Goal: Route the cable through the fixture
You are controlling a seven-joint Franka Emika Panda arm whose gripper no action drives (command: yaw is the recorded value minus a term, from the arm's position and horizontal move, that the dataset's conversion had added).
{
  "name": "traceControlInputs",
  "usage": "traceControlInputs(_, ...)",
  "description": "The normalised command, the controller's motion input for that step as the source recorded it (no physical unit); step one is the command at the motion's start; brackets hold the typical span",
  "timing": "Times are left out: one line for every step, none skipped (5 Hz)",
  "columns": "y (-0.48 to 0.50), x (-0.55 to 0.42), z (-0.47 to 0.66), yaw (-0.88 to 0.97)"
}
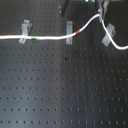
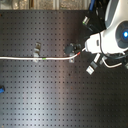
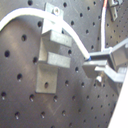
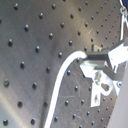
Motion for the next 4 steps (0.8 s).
traceControlInputs(0.000,0.008,-0.62,0.03)
traceControlInputs(0.016,0.093,-0.51,0.04)
traceControlInputs(-0.122,0.085,-0.27,-0.10)
traceControlInputs(-0.195,0.036,-0.08,-0.69)
